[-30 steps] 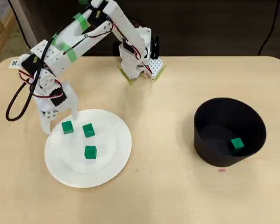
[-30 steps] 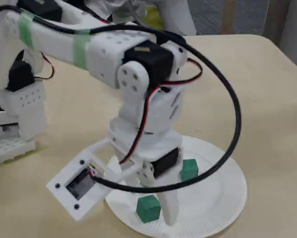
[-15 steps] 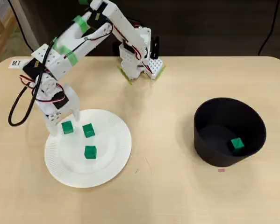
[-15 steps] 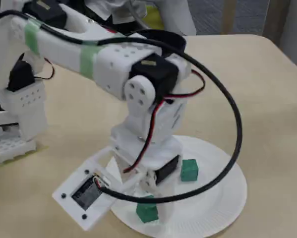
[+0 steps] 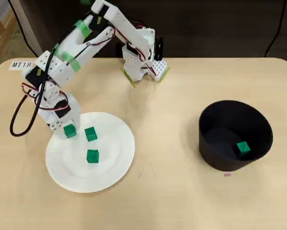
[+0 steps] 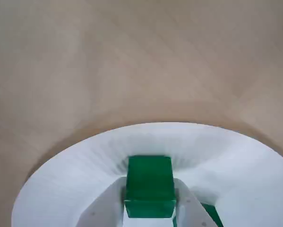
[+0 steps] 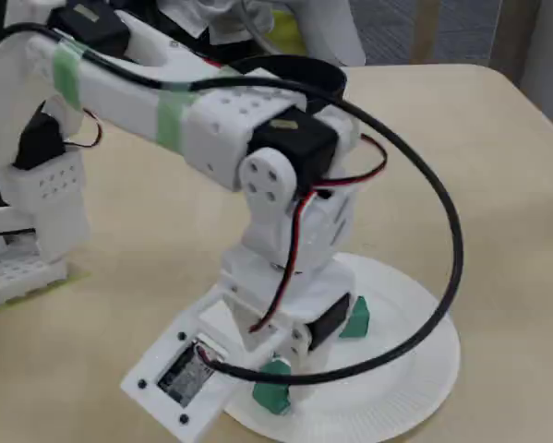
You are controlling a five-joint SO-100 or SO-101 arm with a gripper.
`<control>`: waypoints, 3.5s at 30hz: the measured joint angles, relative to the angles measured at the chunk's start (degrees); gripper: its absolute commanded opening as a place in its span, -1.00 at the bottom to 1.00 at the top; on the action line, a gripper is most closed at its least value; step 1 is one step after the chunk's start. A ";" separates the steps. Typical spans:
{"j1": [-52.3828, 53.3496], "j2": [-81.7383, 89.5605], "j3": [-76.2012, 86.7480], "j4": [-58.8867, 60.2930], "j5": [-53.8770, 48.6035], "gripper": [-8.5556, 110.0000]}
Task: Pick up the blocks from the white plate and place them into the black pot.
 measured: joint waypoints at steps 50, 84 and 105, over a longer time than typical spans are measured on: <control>-81.04 48.25 36.65 -33.22 3.96 -0.90; -30.67 47.90 20.04 -5.98 -21.45 -0.90; -18.46 29.00 28.21 -20.74 -30.94 -0.90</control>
